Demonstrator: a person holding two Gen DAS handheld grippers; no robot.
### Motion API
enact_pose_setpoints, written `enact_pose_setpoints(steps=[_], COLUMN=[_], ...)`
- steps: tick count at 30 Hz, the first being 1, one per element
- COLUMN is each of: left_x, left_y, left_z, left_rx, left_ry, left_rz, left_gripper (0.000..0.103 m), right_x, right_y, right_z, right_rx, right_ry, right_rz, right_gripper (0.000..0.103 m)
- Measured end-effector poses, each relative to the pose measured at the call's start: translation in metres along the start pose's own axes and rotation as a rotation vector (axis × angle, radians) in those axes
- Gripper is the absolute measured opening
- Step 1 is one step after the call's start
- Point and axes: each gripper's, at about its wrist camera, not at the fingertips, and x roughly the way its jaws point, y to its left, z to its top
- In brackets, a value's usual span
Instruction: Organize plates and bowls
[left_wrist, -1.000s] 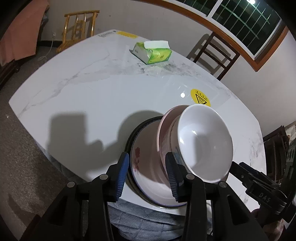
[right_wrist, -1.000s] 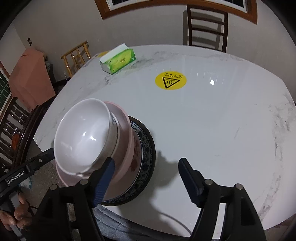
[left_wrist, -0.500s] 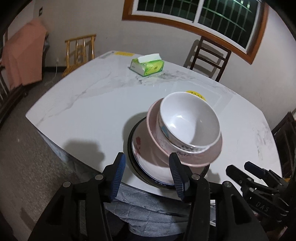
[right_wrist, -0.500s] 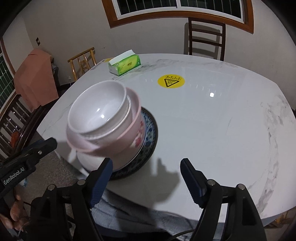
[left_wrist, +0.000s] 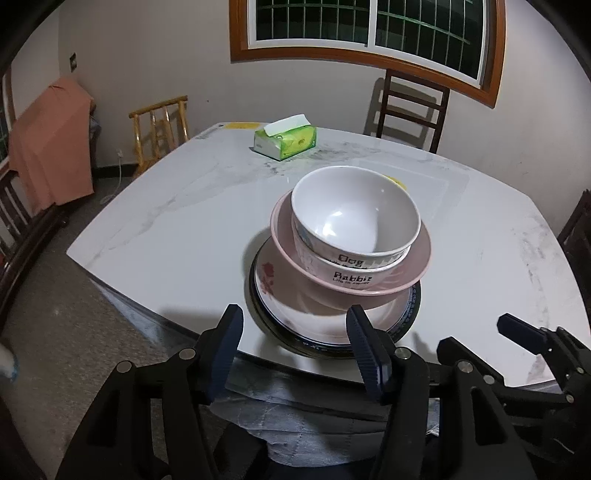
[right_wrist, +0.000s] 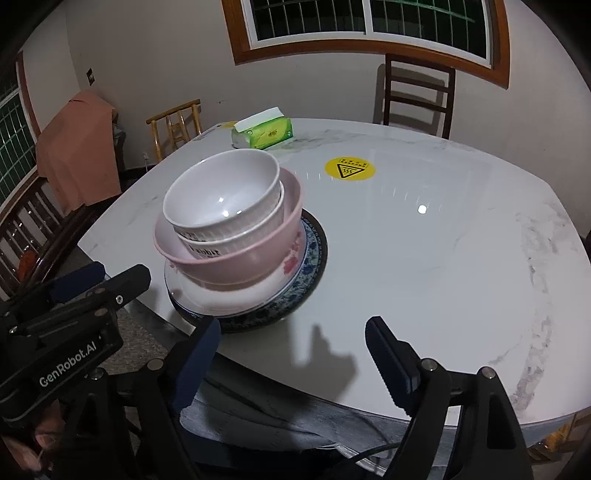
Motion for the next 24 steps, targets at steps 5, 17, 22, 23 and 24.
enact_pose_setpoints(steps=[5,17,22,23,24], left_x=[-0.001,-0.006,-0.006,-0.006,-0.006], left_y=[-0.002,-0.011,-0.013,-0.014,-0.014], left_z=[-0.002,-0.005,-0.006,-0.006,-0.006], left_rx=[0.007,0.019,0.024,0.024,0.024], left_ry=[-0.009,-0.011,-0.012,-0.011,-0.011], left_rz=[0.003,-0.002,-0.003,-0.003,-0.003], left_gripper=[0.058,0.061,0.061,0.061,0.061], right_x=[-0.004,-0.013,-0.011,-0.011,-0.011], right_y=[0.006,0.014,0.016,0.016,0.016], right_z=[-0.009,-0.016,-0.017,-0.017,-0.018], right_rx=[-0.019,-0.033,-0.037,-0.039,-0.04], right_ry=[-0.001,-0.016,-0.012,-0.011,-0.011], right_rz=[-0.023,-0.029,-0.033,-0.031,-0.029], right_gripper=[0.086,0.086,0.086,0.086,0.086])
